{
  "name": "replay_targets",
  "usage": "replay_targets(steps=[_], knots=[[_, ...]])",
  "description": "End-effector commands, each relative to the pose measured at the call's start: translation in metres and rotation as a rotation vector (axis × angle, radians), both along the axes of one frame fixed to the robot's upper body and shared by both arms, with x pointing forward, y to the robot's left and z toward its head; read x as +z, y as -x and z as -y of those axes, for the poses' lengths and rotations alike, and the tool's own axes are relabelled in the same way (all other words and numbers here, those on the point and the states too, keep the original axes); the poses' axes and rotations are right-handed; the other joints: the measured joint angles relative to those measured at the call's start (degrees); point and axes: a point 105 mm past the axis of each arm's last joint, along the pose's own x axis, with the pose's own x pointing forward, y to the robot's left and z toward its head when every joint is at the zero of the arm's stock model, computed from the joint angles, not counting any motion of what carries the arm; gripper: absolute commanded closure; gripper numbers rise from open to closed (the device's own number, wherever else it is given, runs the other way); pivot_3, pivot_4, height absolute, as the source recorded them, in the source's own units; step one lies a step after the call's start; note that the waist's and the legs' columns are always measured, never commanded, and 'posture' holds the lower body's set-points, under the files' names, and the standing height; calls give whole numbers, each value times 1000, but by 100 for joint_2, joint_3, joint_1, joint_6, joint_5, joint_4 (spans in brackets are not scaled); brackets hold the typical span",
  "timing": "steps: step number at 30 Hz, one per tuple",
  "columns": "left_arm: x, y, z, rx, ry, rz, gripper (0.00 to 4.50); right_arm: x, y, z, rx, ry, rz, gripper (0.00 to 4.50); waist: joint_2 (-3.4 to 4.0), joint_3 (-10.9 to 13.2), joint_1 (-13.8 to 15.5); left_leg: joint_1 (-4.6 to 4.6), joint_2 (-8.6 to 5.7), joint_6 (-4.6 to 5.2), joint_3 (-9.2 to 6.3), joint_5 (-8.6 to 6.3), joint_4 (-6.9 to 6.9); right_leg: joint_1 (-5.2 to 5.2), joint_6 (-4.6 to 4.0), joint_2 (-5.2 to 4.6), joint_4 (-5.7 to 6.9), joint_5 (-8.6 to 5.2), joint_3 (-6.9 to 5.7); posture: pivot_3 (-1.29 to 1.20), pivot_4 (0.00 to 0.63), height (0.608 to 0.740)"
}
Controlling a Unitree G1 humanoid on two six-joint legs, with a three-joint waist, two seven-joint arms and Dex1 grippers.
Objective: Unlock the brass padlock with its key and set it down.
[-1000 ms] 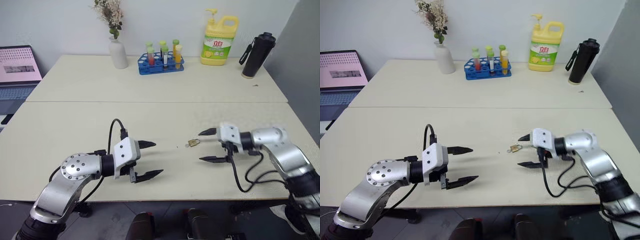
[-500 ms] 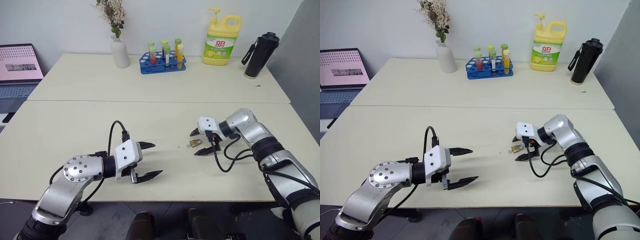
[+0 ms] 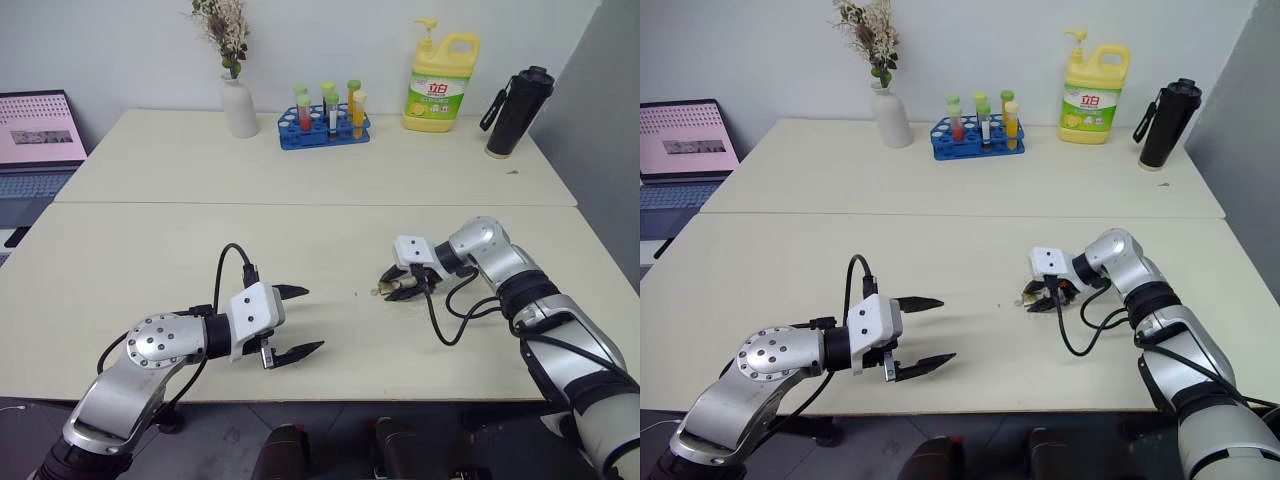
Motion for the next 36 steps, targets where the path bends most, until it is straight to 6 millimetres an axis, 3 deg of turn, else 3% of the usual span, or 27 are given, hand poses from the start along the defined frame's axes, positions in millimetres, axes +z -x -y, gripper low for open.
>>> replay_targets(steps=[1,3,7,14,17,19,25,32,36], knots=[[7,0,6,-32,8,43,0,-3,1,8,-33,26,33,3561,0,0,4,0,0,0,-1,0,0,0,0,0,0,0,0,0,150,740],[7,-2,6,-31,12,44,0,2,3,8,-38,8,58,3561,0,0,9,-1,0,0,-1,0,0,0,0,0,0,0,0,0,150,740],[13,-16,7,20,61,43,0,37,17,3,-73,-153,230,3561,1,1,68,-15,-4,0,-11,0,2,-6,1,-1,-3,0,-2,0,150,740],[34,-32,10,59,167,35,0,45,60,1,-143,-174,483,3561,2,1,29,-26,-2,-1,-21,-1,-3,-13,28,1,-4,-16,-10,0,150,740],[50,-40,14,56,249,11,0,41,80,-3,-106,-112,698,3561,1,1,30,-25,-4,-2,-19,0,-2,-12,31,3,-3,-18,-9,0,150,740],[55,-41,15,50,269,-7,0,41,82,-3,-88,-75,809,3561,1,1,18,-25,-8,-2,-14,0,0,-12,32,6,-4,-19,-7,0,150,740],[68,-37,28,-72,266,-77,0,59,78,-1,-259,-195,1066,3561,-4,-1,4,-17,-8,-5,-3,2,2,-11,37,19,-2,-17,-1,0,150,740],[69,-47,39,-144,224,-133,0,86,85,-8,-187,-327,1247,3561,-6,0,14,-19,-11,-5,-1,2,2,-10,36,18,-6,-17,0,0,150,740],[75,-64,45,-128,230,-164,0,98,81,-11,-141,-361,1316,3561,-7,0,9,-18,-16,-4,0,2,3,-11,36,22,-5,-17,-2,0,150,740]])
